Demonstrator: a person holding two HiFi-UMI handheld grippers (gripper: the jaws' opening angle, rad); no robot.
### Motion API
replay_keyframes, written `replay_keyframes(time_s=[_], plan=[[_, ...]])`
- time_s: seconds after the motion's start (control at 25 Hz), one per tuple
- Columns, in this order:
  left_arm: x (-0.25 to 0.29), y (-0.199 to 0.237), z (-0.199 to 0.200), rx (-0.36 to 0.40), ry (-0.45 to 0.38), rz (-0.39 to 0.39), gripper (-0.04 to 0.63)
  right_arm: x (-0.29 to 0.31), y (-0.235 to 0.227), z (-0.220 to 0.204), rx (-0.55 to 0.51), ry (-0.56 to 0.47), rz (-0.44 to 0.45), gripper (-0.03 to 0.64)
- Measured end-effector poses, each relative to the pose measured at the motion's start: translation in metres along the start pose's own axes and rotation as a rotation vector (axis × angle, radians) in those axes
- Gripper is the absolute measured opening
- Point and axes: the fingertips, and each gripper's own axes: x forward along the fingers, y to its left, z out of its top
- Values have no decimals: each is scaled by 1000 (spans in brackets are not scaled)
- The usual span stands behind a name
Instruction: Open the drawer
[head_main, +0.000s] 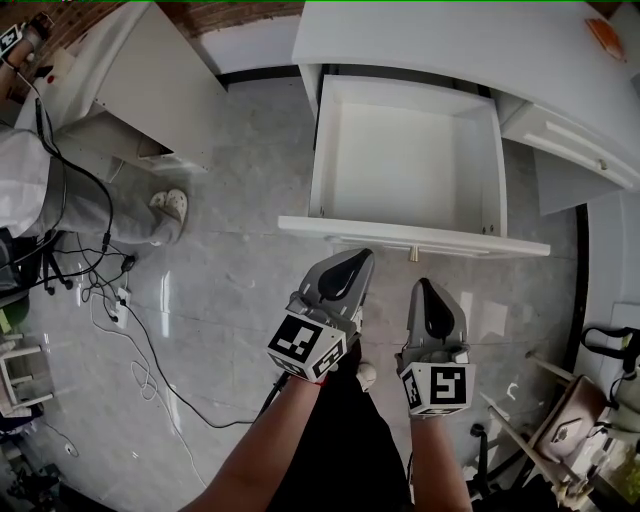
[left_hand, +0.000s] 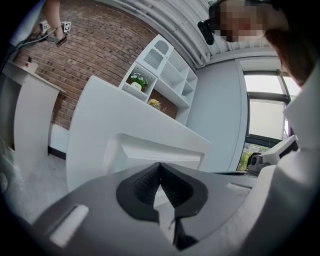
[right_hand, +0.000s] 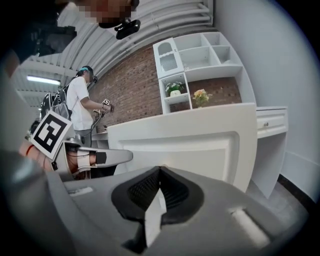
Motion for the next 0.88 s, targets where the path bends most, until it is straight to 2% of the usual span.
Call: replay_keyframes(time_s=[0.16, 0.28, 0.44, 0.68, 0.88], plan=[[-10, -11, 8, -29, -4, 3, 2, -13, -7, 17, 30, -26, 5, 2], [-21, -15, 20, -56, -14, 18, 2, -20, -4, 31, 11, -29, 29, 2], [-38, -25, 37, -7, -11, 6, 2, -37, 4, 57, -12, -42, 50, 2], [-59, -31, 69, 16, -45, 25, 2, -61, 9, 82, -14, -57, 57, 2], [-75, -52, 90, 40, -48, 8, 2, -81, 11, 100, 1, -51, 72, 2]])
